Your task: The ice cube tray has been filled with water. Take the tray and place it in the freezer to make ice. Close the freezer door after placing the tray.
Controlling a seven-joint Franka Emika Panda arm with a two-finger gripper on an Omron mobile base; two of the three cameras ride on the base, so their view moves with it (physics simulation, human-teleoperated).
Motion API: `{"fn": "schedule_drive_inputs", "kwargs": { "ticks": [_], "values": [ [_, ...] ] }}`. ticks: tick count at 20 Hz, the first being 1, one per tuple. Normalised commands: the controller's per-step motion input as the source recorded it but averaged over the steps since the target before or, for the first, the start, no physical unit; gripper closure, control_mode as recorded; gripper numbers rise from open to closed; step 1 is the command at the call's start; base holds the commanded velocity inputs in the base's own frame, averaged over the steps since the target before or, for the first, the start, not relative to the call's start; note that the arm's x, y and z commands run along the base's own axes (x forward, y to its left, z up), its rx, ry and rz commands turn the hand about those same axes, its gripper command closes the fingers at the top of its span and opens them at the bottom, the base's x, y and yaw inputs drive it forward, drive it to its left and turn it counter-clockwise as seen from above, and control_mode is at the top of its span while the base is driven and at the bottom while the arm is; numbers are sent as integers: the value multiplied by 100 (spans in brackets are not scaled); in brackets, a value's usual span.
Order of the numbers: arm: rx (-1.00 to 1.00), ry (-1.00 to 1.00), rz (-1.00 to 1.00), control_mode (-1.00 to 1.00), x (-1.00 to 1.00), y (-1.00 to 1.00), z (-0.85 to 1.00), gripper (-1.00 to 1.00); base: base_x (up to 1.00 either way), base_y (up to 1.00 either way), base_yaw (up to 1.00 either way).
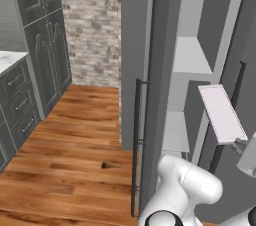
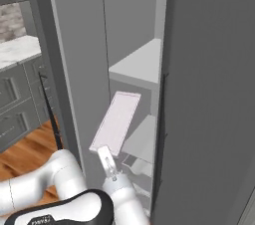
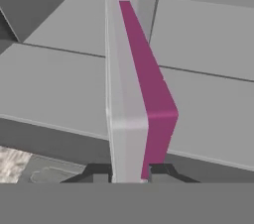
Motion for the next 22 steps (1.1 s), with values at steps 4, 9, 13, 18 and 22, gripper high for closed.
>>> {"fn": "schedule_drive_inputs", "kwargs": {
  "ticks": [4,9,13,18,22],
  "values": [
    [0,-2,7,-100,42,9,62,100,0,0,0],
    [0,-1,0,-100,61,0,63,100,0,0,0],
    [0,6,0,-100,56,0,37,100,0,0,0],
    [3,8,0,-100,65,0,27,100,0,0,0],
    [5,5,0,-100,67,0,26,100,0,0,0]
  ]
}}
